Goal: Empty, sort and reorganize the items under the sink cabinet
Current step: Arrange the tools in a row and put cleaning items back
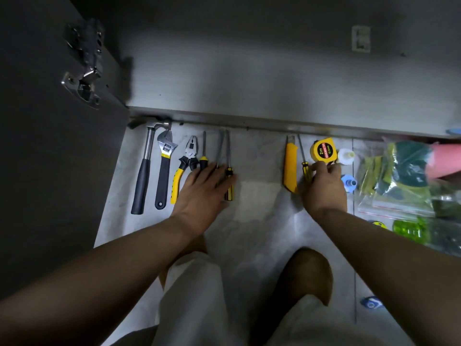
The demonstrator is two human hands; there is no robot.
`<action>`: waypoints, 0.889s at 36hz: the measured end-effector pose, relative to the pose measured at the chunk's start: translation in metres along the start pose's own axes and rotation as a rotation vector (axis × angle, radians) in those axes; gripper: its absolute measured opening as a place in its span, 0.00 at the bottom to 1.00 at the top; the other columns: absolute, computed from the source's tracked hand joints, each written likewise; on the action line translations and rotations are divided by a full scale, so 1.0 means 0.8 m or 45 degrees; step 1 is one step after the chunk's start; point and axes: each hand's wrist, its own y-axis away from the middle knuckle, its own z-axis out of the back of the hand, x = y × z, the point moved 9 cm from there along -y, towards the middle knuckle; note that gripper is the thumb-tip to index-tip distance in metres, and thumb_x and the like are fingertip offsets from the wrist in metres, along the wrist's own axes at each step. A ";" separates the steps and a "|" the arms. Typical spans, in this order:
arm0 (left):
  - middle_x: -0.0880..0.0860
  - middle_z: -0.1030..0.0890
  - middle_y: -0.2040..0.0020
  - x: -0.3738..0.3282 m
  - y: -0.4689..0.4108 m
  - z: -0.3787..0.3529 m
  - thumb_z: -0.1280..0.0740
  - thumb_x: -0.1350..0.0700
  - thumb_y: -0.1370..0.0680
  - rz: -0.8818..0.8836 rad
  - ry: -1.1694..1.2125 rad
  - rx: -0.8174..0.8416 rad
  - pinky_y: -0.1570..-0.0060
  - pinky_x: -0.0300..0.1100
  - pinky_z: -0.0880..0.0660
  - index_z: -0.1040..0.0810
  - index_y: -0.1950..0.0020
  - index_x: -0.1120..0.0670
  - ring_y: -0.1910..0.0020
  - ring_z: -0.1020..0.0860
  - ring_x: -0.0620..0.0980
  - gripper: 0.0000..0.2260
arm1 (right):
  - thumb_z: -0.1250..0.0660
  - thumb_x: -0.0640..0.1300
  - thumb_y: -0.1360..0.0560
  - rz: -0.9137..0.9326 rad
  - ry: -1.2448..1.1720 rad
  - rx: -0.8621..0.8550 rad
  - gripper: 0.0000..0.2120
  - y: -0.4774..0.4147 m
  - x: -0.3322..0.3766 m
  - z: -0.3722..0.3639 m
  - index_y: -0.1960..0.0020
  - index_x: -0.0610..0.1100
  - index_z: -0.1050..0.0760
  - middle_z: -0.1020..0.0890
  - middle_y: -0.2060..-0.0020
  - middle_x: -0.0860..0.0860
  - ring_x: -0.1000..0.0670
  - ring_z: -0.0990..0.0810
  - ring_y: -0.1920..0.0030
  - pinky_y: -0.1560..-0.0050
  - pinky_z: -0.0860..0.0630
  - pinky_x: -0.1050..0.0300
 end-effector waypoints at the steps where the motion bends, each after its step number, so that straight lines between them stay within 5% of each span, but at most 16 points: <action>1: 0.53 0.32 0.22 0.000 0.000 0.000 0.27 0.45 0.26 0.003 -0.005 -0.001 0.24 0.56 0.40 0.32 0.22 0.47 0.22 0.36 0.58 0.33 | 0.35 0.40 0.24 0.022 0.011 0.039 0.14 -0.004 0.000 -0.004 0.39 0.42 0.29 0.30 0.40 0.40 0.33 0.24 0.47 0.50 0.22 0.41; 7: 0.53 0.24 0.29 -0.001 -0.006 0.010 0.23 0.45 0.31 -0.039 -0.072 -0.093 0.36 0.53 0.31 0.24 0.28 0.47 0.32 0.25 0.58 0.31 | 0.40 0.40 0.20 0.113 0.091 0.096 0.09 -0.018 0.014 -0.021 0.43 0.37 0.30 0.28 0.41 0.36 0.32 0.22 0.49 0.57 0.30 0.45; 12: 0.51 0.27 0.27 0.001 -0.012 0.014 0.25 0.45 0.29 -0.029 -0.080 -0.064 0.39 0.52 0.31 0.27 0.27 0.45 0.33 0.25 0.56 0.30 | 0.36 0.47 0.21 -0.068 0.035 0.226 0.13 -0.028 0.008 -0.024 0.44 0.39 0.25 0.21 0.48 0.37 0.35 0.20 0.49 0.49 0.20 0.39; 15: 0.51 0.29 0.25 0.004 -0.011 0.014 0.25 0.46 0.30 -0.028 -0.025 -0.034 0.38 0.52 0.33 0.31 0.24 0.45 0.31 0.27 0.55 0.34 | 0.35 0.50 0.22 -0.191 0.000 0.320 0.15 -0.021 -0.003 -0.028 0.46 0.38 0.23 0.19 0.51 0.37 0.36 0.18 0.52 0.49 0.19 0.41; 19: 0.52 0.34 0.21 0.007 -0.001 0.010 0.23 0.47 0.31 -0.012 0.041 0.020 0.32 0.50 0.38 0.38 0.19 0.46 0.26 0.33 0.55 0.43 | 0.32 0.49 0.25 -0.253 -0.147 0.176 0.14 0.000 -0.008 -0.019 0.51 0.37 0.24 0.19 0.57 0.40 0.38 0.19 0.54 0.52 0.20 0.46; 23: 0.49 0.42 0.18 0.011 0.001 0.007 0.26 0.48 0.27 -0.036 0.038 0.083 0.28 0.47 0.45 0.43 0.18 0.44 0.22 0.39 0.51 0.42 | 0.32 0.48 0.24 -0.068 -0.415 0.079 0.10 0.042 0.036 -0.020 0.55 0.42 0.27 0.23 0.65 0.50 0.49 0.25 0.64 0.66 0.33 0.58; 28: 0.47 0.43 0.18 0.014 -0.006 0.008 0.27 0.47 0.26 -0.060 0.023 0.117 0.28 0.48 0.43 0.44 0.19 0.41 0.24 0.39 0.52 0.40 | 0.34 0.49 0.24 0.008 -0.414 0.398 0.10 0.069 0.102 -0.073 0.51 0.41 0.22 0.17 0.56 0.43 0.41 0.18 0.53 0.54 0.21 0.51; 32: 0.46 0.40 0.19 0.015 -0.011 0.009 0.27 0.45 0.25 -0.059 0.013 0.098 0.31 0.49 0.37 0.41 0.20 0.40 0.24 0.37 0.52 0.37 | 0.34 0.48 0.24 -0.059 -0.415 0.447 0.12 0.073 0.121 -0.095 0.46 0.40 0.22 0.18 0.49 0.41 0.39 0.20 0.46 0.56 0.28 0.56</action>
